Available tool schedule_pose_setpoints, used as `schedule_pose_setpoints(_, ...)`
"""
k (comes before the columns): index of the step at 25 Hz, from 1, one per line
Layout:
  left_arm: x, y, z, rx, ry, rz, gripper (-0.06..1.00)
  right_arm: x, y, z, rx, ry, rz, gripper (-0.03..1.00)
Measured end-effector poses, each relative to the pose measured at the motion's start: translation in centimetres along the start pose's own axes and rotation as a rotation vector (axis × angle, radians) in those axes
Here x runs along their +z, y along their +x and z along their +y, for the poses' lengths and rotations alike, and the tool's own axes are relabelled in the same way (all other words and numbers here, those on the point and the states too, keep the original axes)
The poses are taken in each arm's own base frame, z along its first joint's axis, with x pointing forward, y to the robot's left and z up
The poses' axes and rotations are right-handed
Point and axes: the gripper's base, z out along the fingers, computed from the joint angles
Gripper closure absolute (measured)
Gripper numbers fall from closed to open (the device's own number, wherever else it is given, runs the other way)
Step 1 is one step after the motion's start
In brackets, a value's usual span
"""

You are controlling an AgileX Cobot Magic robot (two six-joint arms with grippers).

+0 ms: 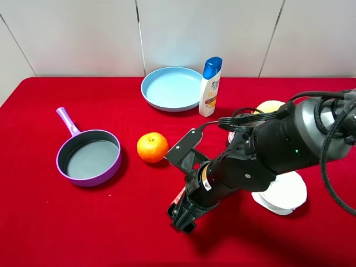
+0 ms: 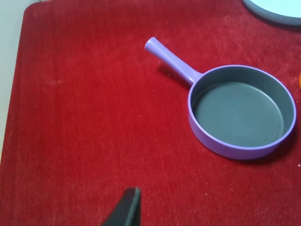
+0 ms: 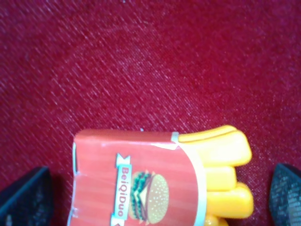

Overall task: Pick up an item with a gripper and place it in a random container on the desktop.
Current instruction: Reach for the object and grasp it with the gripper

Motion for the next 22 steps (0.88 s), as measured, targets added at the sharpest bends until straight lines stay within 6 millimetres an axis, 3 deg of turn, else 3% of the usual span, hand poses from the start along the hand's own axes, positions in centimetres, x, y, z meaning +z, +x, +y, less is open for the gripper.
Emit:
schedule_pose_setpoints(8, 0.00, 0.00, 0.00, 0.000, 0.000, 0.000, -0.05, 0.00, -0.01, -0.04, 0.041, 0.005, -0.001, 0.32)
schedule_pose_setpoints(14, 0.00, 0.00, 0.00, 0.000, 0.000, 0.000, -0.05, 0.00, -0.01, -0.05, 0.050, 0.005, -0.001, 0.53)
schedule_pose_setpoints(22, 0.00, 0.00, 0.00, 0.000, 0.000, 0.000, -0.05, 0.00, -0.01, -0.05, 0.052, 0.005, -0.001, 0.53)
